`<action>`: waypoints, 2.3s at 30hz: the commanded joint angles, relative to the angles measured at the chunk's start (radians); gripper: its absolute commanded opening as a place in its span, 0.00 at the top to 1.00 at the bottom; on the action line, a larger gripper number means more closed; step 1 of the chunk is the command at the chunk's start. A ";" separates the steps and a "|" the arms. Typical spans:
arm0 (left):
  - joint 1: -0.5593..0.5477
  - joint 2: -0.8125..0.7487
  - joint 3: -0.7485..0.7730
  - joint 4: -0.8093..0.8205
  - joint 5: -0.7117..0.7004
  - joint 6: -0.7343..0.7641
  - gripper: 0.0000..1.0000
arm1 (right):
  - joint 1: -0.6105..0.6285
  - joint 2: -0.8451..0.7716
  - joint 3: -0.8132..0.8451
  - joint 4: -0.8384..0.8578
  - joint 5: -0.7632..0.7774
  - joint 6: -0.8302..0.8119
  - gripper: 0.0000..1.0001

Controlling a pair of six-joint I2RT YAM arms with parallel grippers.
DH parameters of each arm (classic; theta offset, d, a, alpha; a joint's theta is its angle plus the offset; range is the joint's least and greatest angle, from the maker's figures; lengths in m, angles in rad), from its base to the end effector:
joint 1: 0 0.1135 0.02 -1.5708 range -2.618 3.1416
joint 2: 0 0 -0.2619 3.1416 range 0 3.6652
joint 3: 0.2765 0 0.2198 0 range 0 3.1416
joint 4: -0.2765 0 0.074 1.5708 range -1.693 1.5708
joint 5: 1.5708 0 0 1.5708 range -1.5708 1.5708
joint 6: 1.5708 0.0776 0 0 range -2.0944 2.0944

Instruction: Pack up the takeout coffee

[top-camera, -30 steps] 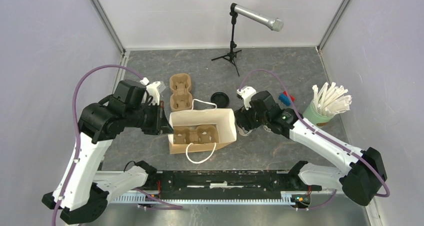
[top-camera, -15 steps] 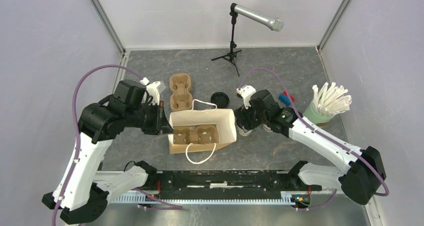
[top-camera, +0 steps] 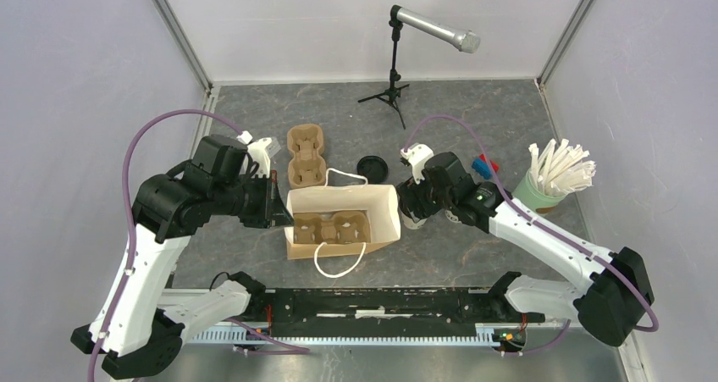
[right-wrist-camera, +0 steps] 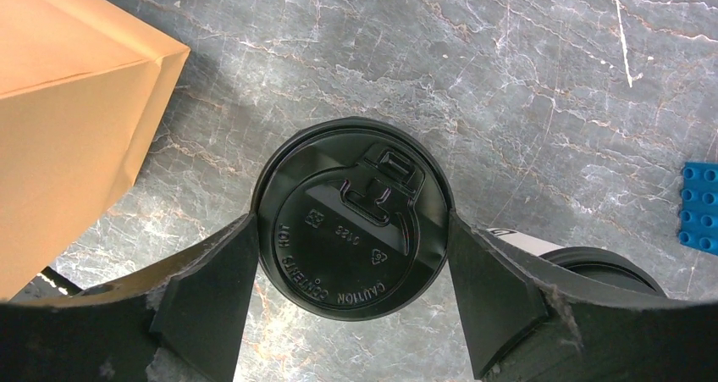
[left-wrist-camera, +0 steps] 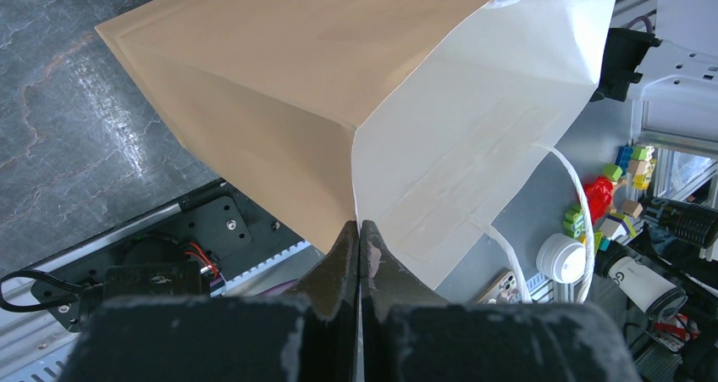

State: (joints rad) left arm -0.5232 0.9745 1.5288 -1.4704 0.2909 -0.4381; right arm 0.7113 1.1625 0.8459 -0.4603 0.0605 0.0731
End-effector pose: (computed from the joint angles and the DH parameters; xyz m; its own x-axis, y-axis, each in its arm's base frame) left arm 0.0854 -0.0750 0.3748 -0.8895 0.0439 -0.4549 0.2790 0.8406 -0.4643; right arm 0.1876 0.1555 0.2389 -0.5749 -0.3992 -0.7143 -0.5785 0.8156 0.0098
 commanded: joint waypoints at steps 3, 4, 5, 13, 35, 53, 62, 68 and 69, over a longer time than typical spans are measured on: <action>0.005 -0.007 0.035 0.015 0.016 0.016 0.98 | -0.006 -0.014 -0.009 0.013 0.013 0.001 0.16; 0.005 -0.007 0.035 0.015 0.016 0.016 0.98 | -0.007 -0.012 -0.003 0.010 0.013 -0.002 0.15; 0.005 -0.007 0.034 0.014 0.016 0.016 0.98 | -0.006 -0.008 0.001 0.006 0.015 -0.004 0.14; 0.005 -0.008 0.036 0.014 0.018 0.018 0.98 | -0.007 -0.001 0.005 0.002 0.026 -0.009 0.16; 0.004 -0.008 -0.007 0.075 0.065 -0.030 0.97 | -0.007 -0.061 0.444 -0.339 0.063 -0.095 0.31; 0.005 -0.029 -0.105 0.206 0.111 -0.120 0.97 | -0.003 -0.139 0.767 -0.181 -0.427 -0.104 0.32; 0.005 -0.043 -0.135 0.243 0.125 -0.129 0.97 | -0.003 -0.178 0.700 -0.180 -0.632 -0.121 0.32; 0.005 -0.056 -0.168 0.275 0.143 -0.165 0.97 | -0.001 -0.222 0.622 -0.135 -0.681 -0.105 0.32; 0.004 -0.060 -0.171 0.284 0.143 -0.174 0.97 | -0.001 -0.227 0.628 -0.129 -0.675 -0.101 0.31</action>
State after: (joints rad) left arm -0.5228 0.9348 1.3689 -1.2617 0.3985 -0.5465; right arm 0.7067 0.9638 1.4792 -0.6567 -0.5613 -0.0414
